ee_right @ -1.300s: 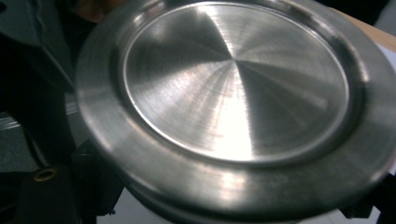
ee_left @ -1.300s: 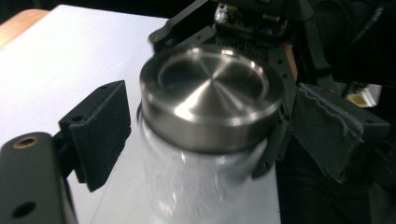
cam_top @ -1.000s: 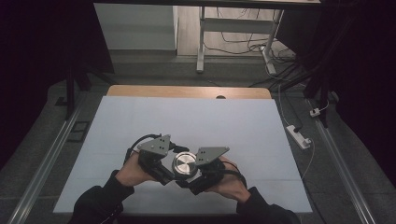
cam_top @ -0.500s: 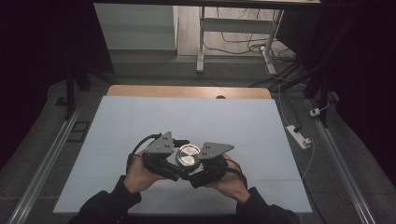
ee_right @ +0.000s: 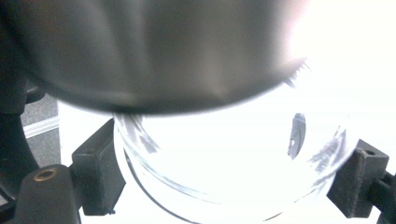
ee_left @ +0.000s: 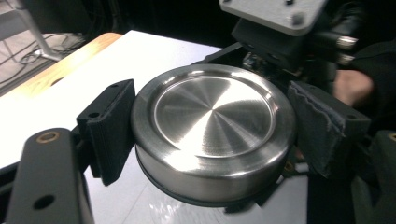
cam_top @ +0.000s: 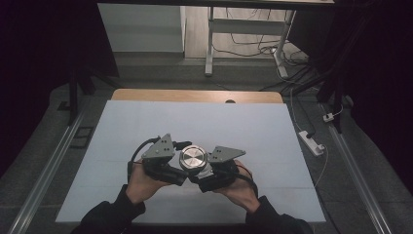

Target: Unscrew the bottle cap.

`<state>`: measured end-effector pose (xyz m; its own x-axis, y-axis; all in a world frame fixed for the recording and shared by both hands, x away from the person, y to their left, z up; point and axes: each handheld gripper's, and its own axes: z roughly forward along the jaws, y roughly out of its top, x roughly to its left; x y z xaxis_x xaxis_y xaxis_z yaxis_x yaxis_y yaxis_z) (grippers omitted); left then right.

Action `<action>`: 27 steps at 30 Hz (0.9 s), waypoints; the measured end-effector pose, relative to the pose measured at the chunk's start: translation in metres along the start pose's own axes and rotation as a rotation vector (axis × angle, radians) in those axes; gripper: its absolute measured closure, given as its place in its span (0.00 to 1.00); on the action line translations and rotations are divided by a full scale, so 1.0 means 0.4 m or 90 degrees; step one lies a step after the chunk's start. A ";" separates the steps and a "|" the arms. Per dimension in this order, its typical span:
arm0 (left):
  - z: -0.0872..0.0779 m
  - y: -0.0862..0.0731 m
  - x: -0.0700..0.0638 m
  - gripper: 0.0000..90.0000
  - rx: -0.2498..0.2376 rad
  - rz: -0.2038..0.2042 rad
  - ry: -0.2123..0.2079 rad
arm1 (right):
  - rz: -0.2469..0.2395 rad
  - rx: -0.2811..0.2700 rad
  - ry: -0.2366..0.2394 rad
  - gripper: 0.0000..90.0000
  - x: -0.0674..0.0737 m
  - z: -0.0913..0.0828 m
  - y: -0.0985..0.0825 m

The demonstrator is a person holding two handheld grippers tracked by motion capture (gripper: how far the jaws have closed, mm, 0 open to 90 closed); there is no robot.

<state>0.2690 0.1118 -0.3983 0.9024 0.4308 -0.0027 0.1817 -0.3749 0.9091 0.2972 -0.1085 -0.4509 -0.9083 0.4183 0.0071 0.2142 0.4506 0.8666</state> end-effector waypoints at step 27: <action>-0.020 -0.039 -0.032 0.23 -0.011 0.010 -0.053 | -0.006 -0.004 -0.011 0.17 -0.071 -0.002 0.006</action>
<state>0.2515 0.1186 -0.4092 0.9343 0.3557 -0.0222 0.1614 -0.3670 0.9161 0.3232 -0.1200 -0.4485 -0.9038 0.4279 -0.0098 0.2032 0.4491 0.8701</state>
